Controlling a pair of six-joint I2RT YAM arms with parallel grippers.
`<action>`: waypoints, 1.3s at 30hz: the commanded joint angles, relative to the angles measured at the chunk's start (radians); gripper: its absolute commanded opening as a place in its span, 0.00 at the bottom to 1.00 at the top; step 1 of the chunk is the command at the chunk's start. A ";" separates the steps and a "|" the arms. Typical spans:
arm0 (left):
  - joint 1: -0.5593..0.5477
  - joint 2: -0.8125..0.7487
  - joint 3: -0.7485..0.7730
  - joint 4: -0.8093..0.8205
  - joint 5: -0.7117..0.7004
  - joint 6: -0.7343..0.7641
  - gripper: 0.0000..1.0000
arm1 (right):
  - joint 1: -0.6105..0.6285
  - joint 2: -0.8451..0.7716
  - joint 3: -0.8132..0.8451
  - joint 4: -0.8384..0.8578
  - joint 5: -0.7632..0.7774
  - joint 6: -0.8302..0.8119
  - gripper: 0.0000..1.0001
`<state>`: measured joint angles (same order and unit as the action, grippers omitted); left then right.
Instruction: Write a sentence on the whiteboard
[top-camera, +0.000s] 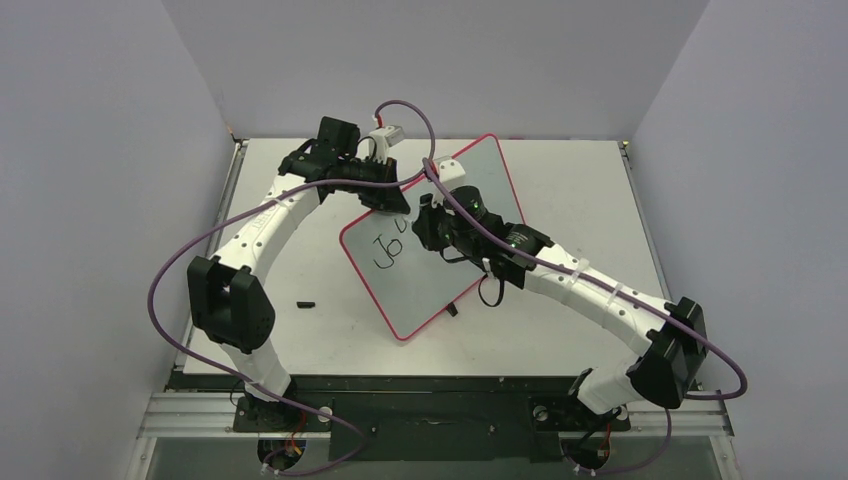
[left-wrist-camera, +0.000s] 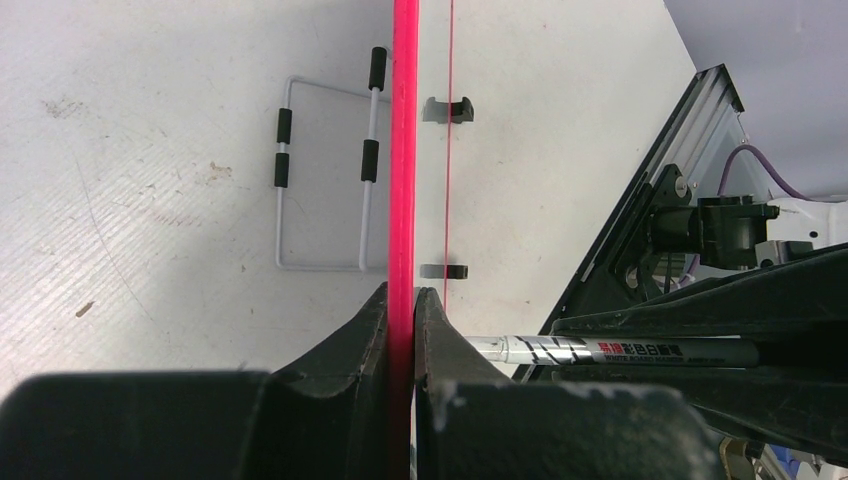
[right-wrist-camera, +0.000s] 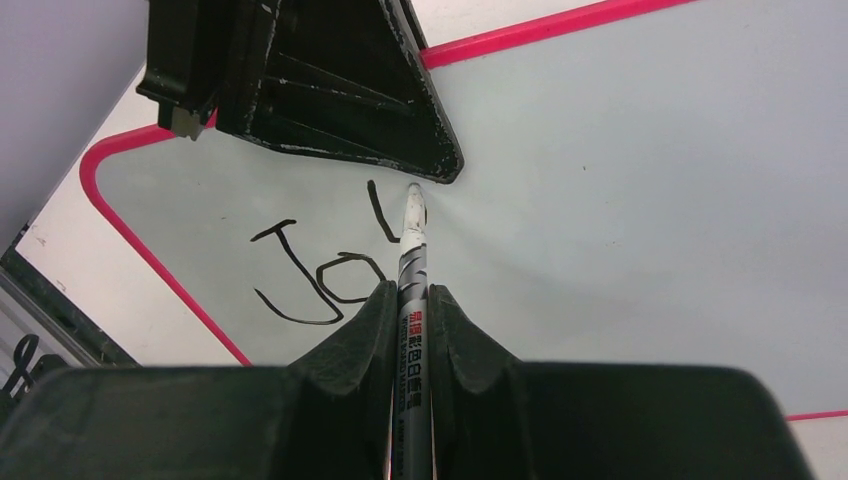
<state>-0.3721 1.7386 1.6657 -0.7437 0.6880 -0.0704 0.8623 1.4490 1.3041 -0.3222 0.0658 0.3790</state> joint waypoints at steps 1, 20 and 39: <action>-0.028 0.003 0.070 -0.017 -0.085 0.080 0.00 | -0.008 -0.006 -0.062 0.047 -0.009 0.029 0.00; -0.037 0.021 0.101 -0.033 -0.103 0.077 0.00 | -0.007 -0.113 -0.259 0.077 -0.039 0.078 0.00; -0.047 0.005 0.123 -0.048 -0.115 0.079 0.00 | -0.009 -0.082 -0.219 0.055 -0.178 0.098 0.00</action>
<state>-0.4118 1.7531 1.7348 -0.8036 0.6556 -0.0616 0.8623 1.3640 1.0397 -0.2855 -0.0917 0.4694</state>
